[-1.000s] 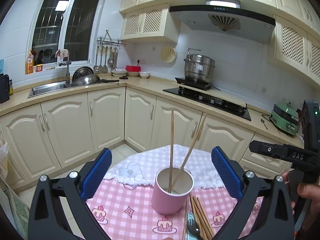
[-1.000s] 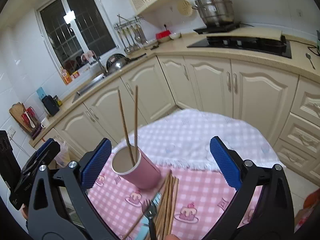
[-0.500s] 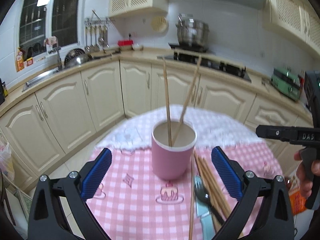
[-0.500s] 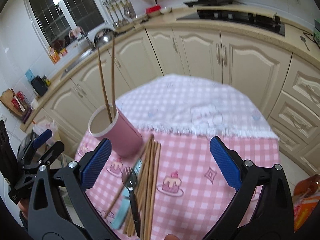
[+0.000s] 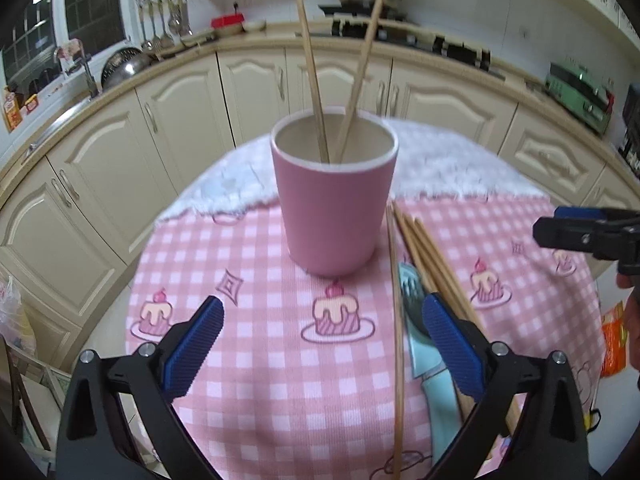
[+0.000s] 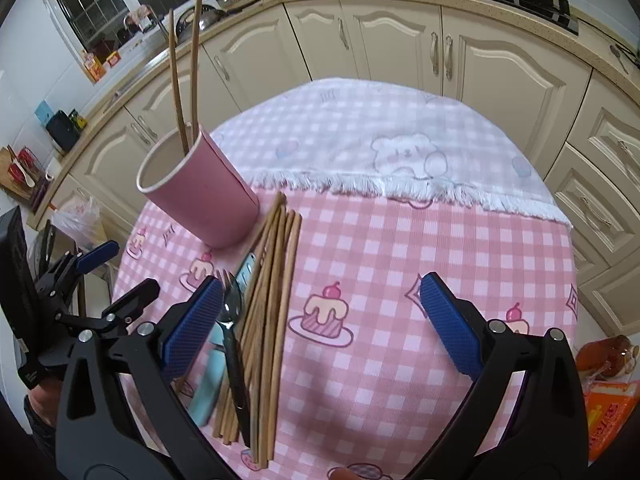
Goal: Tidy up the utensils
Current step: 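Lower both open grippers back to the remaining chopsticks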
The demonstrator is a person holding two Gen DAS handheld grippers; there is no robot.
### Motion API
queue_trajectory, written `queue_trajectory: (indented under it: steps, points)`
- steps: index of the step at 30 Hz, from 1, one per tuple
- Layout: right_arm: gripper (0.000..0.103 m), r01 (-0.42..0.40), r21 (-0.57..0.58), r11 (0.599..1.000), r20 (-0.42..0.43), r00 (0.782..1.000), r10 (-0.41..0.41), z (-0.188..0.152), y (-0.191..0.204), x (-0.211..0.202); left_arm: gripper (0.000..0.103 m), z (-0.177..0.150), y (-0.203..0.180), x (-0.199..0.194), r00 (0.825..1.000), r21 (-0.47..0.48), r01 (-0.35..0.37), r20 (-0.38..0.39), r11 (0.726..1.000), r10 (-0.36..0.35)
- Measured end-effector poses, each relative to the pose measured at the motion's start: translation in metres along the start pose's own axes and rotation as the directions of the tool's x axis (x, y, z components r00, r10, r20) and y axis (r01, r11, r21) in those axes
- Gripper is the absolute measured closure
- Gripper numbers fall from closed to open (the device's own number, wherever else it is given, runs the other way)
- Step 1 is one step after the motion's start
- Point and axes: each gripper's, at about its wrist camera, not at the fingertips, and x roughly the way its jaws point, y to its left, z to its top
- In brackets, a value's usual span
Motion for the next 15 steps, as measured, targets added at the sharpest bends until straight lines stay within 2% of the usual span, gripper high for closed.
queue_trajectory:
  steps: [8, 15]
  points:
    - [0.006, 0.026, -0.007, 1.000, -0.055, 0.998, -0.026, -0.013, -0.007, 0.013, 0.005, -0.009, -0.009, 0.040, 0.992, 0.069, -0.003, -0.129, 0.998, 0.012]
    - [0.006, 0.084, -0.081, 0.993, -0.126, 0.987, -0.094, -0.027, -0.005, 0.031, 0.006, -0.009, -0.014, 0.053, 0.986, 0.115, 0.011, -0.166, 0.993, 0.008]
